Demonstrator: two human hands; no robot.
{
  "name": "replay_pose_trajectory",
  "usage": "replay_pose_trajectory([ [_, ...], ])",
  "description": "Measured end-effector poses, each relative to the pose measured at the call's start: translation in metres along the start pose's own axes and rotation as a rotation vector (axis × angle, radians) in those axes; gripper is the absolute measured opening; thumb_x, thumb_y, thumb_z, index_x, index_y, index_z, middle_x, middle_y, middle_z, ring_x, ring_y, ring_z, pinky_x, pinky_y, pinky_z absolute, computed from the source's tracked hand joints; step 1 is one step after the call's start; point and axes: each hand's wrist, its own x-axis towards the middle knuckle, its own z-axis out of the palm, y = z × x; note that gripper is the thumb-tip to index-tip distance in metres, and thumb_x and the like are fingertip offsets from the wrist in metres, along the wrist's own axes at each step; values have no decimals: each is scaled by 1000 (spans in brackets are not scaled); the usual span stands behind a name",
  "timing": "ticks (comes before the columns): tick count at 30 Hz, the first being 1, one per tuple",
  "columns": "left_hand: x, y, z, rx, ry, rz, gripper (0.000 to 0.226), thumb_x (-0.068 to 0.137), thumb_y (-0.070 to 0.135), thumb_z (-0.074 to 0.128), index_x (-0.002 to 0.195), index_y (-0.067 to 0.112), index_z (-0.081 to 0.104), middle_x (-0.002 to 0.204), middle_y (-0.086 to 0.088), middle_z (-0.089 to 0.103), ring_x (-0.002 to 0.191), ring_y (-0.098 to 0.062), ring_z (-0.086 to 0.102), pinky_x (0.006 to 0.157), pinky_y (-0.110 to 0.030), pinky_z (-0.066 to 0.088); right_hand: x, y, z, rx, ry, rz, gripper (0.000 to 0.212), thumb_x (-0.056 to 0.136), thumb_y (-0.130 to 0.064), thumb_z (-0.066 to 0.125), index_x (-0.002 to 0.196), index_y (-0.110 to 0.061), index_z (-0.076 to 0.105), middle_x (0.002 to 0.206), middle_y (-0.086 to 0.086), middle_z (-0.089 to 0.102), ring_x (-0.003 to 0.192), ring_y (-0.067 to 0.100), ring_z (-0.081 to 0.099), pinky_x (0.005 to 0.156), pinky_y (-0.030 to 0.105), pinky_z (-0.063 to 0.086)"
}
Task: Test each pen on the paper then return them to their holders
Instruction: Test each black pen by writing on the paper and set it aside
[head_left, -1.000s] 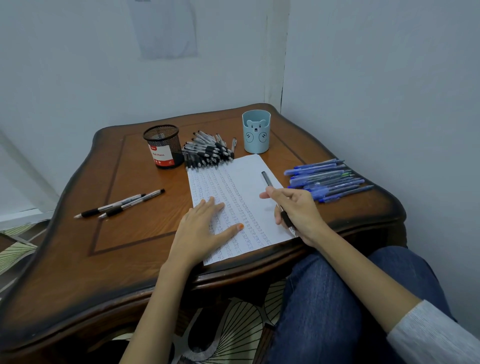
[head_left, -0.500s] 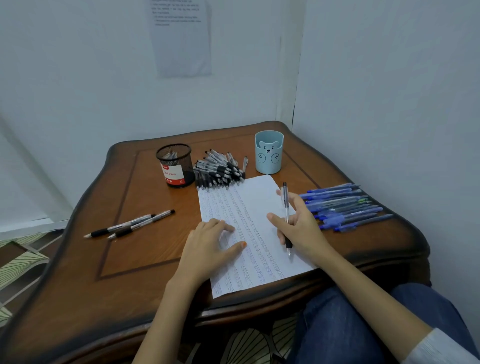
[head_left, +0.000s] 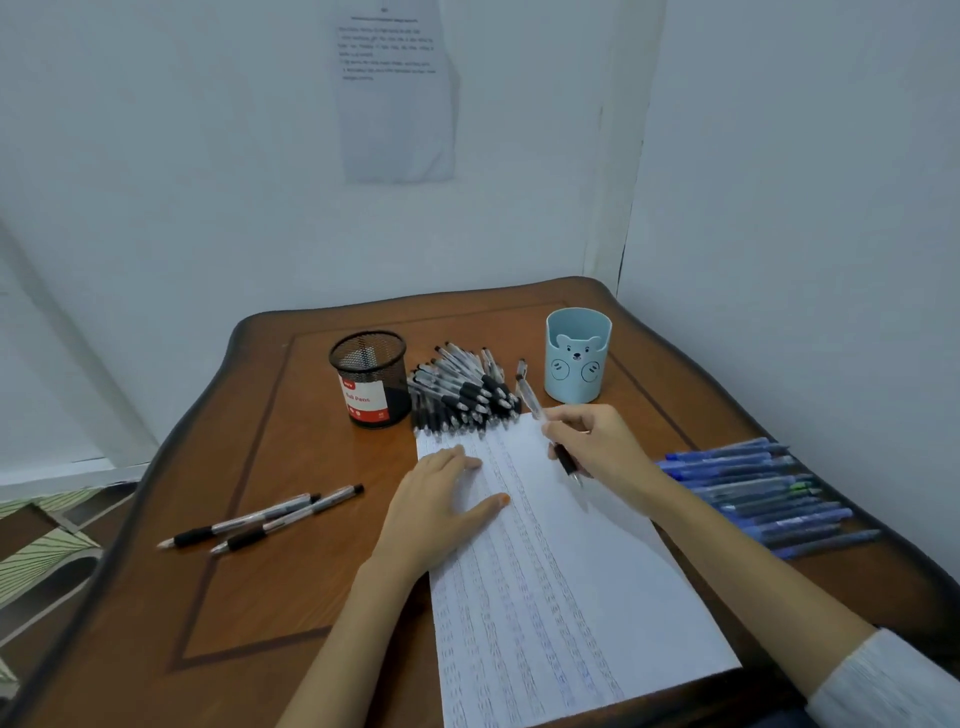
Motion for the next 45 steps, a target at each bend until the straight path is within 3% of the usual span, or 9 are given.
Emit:
replay_pose_trajectory([
  [3,1,-10,7,-78,71,13,70,79,73,49,133,28,52,146,11,40,134,-5,32,112,-33,30,27,-5,6,-69,47,-68,11,89,-20,68,88,-12,76,71,6,72,67,14,59,65,28,49],
  [7,3,-14,11,-90,91,18,71,79,74,49,135,30,49,149,13,35,137,-3,27,113,-32,26,65,-8,17,-125,143,-109,10,83,-25,75,86,-16,77,74,8,74,68,27,64,67,35,54],
  [11,5,-16,12,-84,93,10,71,80,74,46,138,32,44,151,17,28,138,-1,22,115,-30,22,96,-10,27,-167,166,-125,12,82,-24,76,89,-14,78,79,-1,73,71,8,64,66,19,51],
  [21,6,-15,13,-82,94,-9,72,81,75,46,140,35,39,152,19,22,141,0,14,116,-26,13,125,-11,56,-237,119,-180,16,85,-24,73,96,-12,75,79,-4,68,59,-3,50,55,4,39],
  [24,5,-14,12,-74,92,-4,72,82,73,46,141,33,38,153,17,22,141,0,14,116,-25,13,114,-10,50,-227,122,-230,13,90,-18,66,97,-13,75,84,-10,66,66,0,52,61,9,40],
  [26,5,-13,11,-65,86,0,72,82,73,46,142,32,38,154,16,21,141,-1,14,116,-26,13,103,-7,42,-209,122,-251,12,92,-15,63,98,-14,74,84,-10,62,74,9,55,69,22,45],
  [32,-1,-8,5,-55,62,-3,72,81,73,46,141,32,39,154,15,24,141,-1,17,116,-25,16,71,15,26,-287,27,-225,20,93,-14,61,111,-19,68,103,7,59,92,19,58,85,31,49],
  [38,-13,-1,-2,9,3,-12,71,83,70,48,140,30,39,153,14,26,141,-3,19,113,-24,16,40,30,31,-311,41,-206,39,92,-1,54,129,-14,56,120,1,54,107,12,52,81,3,36],
  [45,-32,-7,-8,29,-13,-33,68,78,74,50,132,33,45,141,19,38,130,0,31,101,-19,25,16,40,50,-502,125,-201,25,90,-9,55,111,-22,59,107,-11,48,108,10,44,91,23,36],
])
